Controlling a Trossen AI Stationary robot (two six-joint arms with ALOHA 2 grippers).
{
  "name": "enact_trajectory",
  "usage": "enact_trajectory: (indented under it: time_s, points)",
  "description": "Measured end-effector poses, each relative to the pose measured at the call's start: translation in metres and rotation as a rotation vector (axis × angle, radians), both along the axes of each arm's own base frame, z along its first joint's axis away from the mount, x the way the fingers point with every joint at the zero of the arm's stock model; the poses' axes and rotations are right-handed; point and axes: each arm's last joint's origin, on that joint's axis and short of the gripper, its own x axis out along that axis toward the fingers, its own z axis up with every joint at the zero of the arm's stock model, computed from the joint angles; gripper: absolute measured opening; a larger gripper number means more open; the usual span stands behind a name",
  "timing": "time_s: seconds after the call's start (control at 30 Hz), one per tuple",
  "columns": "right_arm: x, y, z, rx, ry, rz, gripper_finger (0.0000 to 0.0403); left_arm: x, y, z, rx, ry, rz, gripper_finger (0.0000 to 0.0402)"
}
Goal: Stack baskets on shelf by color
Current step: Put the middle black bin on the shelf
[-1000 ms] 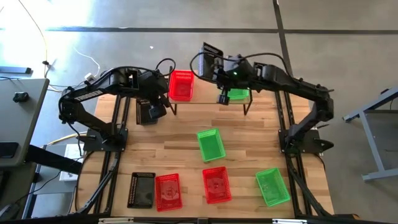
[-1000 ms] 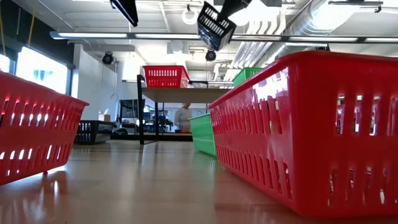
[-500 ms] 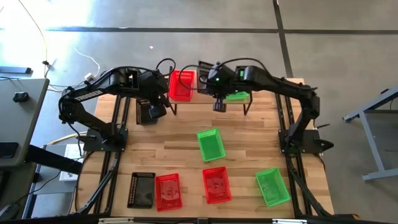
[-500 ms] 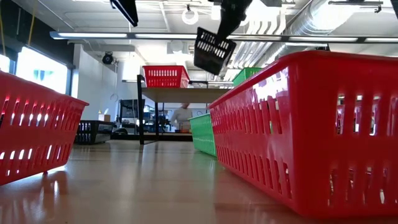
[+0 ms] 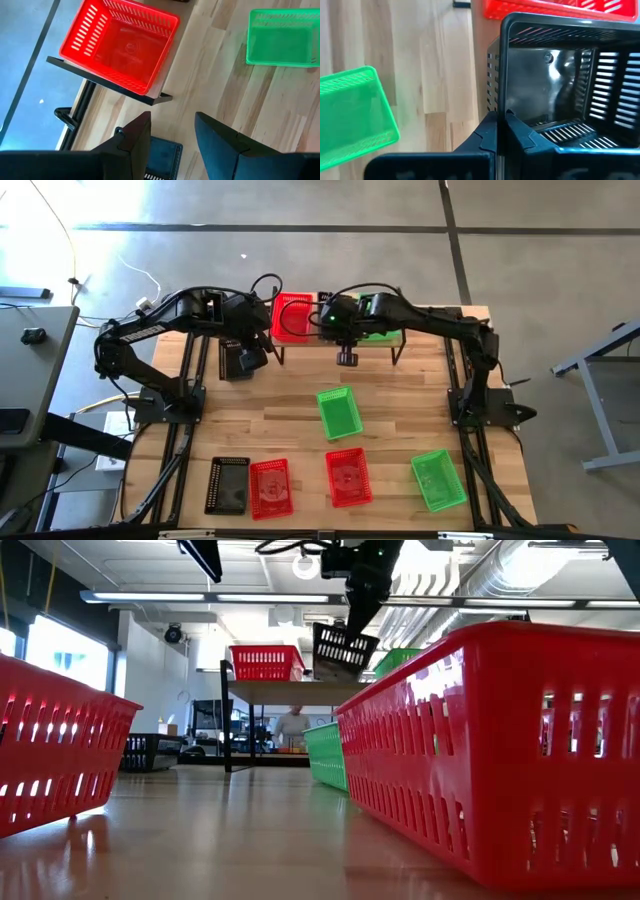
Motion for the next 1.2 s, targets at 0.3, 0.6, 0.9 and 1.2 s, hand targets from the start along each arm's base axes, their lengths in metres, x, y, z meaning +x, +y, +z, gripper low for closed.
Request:
enact_trajectory:
  time_s: [0.3,0.6,0.9,1.2]
  points:
    - [0.003,-0.012,-0.014,0.011,0.053,-0.028,0.0000,0.000,0.000,0.000,0.000,0.001,0.000,0.0142]
    - [0.004,-0.011,-0.013,-0.002,0.053,-0.003,0.0000,0.000,0.000,0.000,0.000,0.001,0.000,0.0142]
    - [0.005,-0.012,-0.012,-0.005,0.030,-0.027,0.0021,0.000,0.000,0.000,0.000,0.001,-0.001,0.0142]
    - [0.006,-0.012,-0.009,0.000,-0.002,-0.056,0.0080,0.000,0.000,0.000,0.000,0.002,-0.001,0.0142]
